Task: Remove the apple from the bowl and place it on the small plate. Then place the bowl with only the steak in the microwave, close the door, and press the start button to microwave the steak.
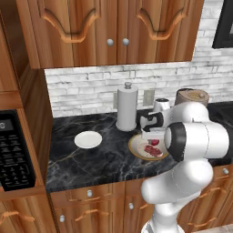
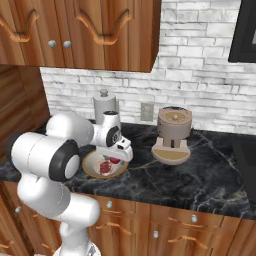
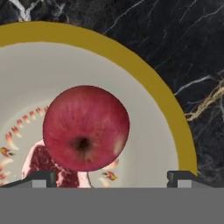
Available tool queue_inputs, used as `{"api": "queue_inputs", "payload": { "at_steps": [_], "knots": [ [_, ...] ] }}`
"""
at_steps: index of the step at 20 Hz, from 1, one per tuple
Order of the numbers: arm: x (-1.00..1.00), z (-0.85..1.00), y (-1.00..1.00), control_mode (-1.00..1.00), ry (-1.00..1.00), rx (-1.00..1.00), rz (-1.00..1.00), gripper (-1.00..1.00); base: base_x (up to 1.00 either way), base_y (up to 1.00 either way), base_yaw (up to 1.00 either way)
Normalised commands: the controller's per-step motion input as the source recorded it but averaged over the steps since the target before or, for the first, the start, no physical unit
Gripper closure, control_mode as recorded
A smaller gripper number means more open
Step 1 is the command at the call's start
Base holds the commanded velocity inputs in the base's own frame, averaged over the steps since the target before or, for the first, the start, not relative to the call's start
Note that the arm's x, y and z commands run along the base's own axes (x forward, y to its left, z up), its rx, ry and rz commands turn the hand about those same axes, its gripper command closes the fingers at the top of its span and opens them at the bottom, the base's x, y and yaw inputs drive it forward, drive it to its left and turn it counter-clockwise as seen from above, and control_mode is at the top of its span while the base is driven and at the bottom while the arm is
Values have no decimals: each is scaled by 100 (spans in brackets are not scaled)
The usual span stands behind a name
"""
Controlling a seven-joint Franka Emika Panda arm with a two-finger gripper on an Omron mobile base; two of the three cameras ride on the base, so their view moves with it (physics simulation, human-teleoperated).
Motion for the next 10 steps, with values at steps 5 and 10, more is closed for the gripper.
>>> {"api": "queue_inputs", "payload": {
  "at_steps": [5,10],
  "knots": [
    [16,-14,-2,-100,2,0,0,-100,0,0,0],
    [28,0,0,-100,2,0,-1,-100,0,0,0]
  ]
}}
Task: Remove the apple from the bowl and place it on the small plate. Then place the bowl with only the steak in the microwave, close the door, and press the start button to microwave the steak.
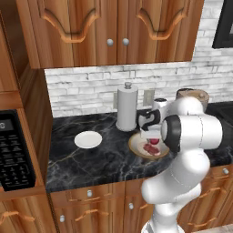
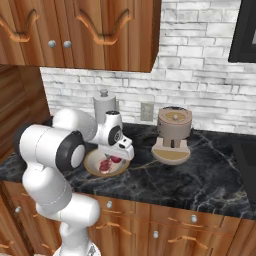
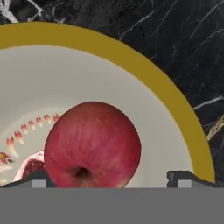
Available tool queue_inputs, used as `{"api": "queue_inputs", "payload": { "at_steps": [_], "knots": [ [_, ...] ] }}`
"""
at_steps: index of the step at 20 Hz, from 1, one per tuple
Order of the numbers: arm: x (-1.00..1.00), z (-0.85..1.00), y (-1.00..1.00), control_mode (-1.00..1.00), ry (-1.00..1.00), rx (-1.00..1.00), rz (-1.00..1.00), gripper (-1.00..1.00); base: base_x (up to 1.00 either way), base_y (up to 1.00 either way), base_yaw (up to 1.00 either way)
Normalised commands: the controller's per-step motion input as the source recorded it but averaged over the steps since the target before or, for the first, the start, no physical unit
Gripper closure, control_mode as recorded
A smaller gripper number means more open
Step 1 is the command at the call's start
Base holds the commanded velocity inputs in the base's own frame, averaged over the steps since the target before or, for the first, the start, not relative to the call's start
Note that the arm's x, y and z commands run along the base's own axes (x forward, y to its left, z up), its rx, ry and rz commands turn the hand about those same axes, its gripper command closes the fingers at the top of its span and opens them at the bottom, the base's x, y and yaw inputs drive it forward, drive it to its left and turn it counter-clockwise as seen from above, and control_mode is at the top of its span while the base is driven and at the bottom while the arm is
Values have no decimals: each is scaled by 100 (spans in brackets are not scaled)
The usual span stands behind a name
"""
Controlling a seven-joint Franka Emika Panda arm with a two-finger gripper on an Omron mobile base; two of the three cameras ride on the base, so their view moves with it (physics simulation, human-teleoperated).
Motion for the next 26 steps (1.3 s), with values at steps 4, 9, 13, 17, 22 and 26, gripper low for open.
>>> {"api": "queue_inputs", "payload": {
  "at_steps": [4,9,13,17,22,26],
  "knots": [
    [24,-1,0,-100,1,0,0,-100,0,0,0],
    [18,-12,1,-100,2,0,0,-100,0,0,0],
    [0,-24,17,-100,2,0,0,100,0,0,0],
    [-1,-3,2,-100,0,0,0,100,0,0,0],
    [-30,56,9,-100,-10,0,-2,100,0,0,0],
    [-82,95,35,-100,-16,0,0,100,0,0,0]
  ]
}}
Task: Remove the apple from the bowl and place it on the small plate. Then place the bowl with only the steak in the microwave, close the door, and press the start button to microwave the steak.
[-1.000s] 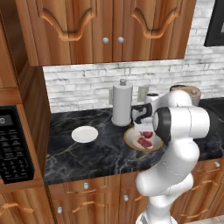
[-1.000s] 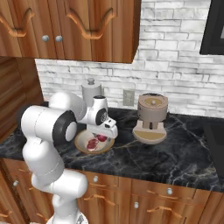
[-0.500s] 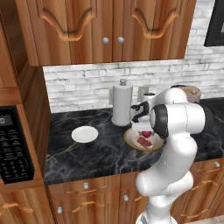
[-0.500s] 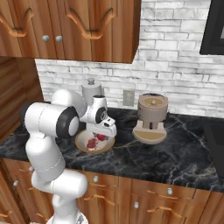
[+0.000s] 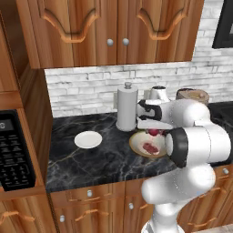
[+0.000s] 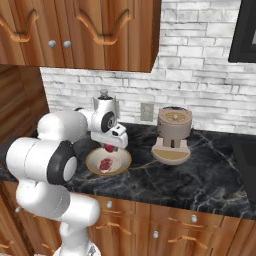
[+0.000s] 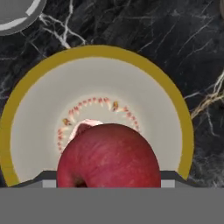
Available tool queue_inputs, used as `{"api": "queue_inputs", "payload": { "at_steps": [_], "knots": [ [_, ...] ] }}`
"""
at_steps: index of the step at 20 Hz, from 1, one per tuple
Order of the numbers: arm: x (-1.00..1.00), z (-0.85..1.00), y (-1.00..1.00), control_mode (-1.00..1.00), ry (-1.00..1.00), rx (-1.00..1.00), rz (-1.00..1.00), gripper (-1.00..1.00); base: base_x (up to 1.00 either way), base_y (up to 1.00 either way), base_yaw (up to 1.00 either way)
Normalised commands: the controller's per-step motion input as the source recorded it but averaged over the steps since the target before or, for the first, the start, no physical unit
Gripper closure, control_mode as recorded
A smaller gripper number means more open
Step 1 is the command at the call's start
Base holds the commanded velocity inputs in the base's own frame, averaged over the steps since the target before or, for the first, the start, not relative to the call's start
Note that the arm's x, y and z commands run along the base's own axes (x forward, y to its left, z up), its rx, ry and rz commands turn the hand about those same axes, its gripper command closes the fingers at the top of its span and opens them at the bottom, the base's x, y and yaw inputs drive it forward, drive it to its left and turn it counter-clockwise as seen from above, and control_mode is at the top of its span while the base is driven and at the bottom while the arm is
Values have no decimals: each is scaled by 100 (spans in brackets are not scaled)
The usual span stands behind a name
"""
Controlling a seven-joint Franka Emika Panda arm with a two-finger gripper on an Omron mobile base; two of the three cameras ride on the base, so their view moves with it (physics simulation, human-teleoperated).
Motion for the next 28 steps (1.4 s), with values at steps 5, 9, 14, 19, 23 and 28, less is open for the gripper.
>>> {"api": "queue_inputs", "payload": {
  "at_steps": [5,9,14,19,23,28],
  "knots": [
    [-63,79,77,-100,-14,-2,0,100,0,0,0],
    [-19,59,100,-100,-5,-6,2,100,0,0,0],
    [0,31,99,-100,0,-6,9,100,0,0,0],
    [7,2,85,-100,0,-1,19,100,0,0,0],
    [16,0,59,-100,0,0,21,100,0,0,0],
    [39,-34,43,-100,4,0,18,100,0,0,0]
  ]
}}
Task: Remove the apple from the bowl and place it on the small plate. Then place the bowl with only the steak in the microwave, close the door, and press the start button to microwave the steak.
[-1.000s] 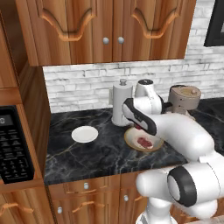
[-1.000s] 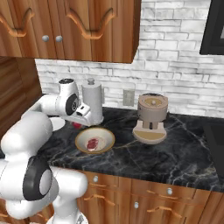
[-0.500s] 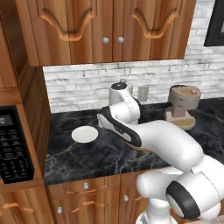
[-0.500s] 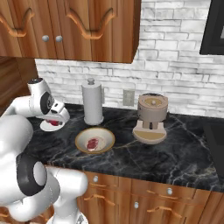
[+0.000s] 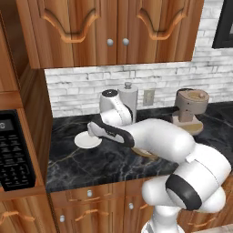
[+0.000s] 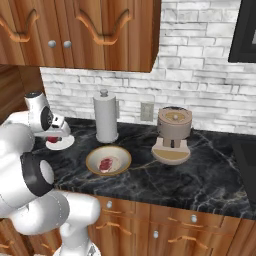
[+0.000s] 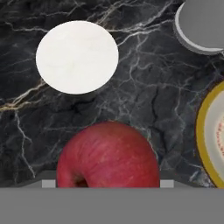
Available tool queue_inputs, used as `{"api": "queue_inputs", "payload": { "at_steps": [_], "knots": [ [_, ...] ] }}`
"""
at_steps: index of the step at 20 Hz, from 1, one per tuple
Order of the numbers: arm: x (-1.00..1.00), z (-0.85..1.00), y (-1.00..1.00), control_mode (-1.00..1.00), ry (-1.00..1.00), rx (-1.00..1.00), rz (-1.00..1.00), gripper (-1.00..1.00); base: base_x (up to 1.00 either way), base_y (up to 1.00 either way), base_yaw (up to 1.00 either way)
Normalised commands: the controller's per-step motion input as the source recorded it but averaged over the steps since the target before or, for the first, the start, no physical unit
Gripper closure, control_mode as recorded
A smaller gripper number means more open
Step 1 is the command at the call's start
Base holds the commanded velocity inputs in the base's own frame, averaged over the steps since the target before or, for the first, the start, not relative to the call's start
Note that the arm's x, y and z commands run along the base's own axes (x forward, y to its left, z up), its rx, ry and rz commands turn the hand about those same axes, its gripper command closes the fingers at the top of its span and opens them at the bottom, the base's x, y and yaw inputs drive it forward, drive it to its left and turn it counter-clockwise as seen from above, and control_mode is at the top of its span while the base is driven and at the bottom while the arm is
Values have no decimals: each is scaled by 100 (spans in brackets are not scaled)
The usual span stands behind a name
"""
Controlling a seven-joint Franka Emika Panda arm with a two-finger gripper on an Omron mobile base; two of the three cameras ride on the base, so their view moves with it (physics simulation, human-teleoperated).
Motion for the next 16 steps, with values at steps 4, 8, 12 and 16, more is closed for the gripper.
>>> {"api": "queue_inputs", "payload": {
  "at_steps": [4,8,12,16],
  "knots": [
    [46,-59,41,-100,6,0,15,100,0,0,0],
    [44,-37,27,-100,3,0,11,100,0,0,0],
    [32,-14,8,-100,0,0,4,100,0,0,0],
    [23,-16,0,-100,0,0,0,100,0,0,0]
  ]
}}
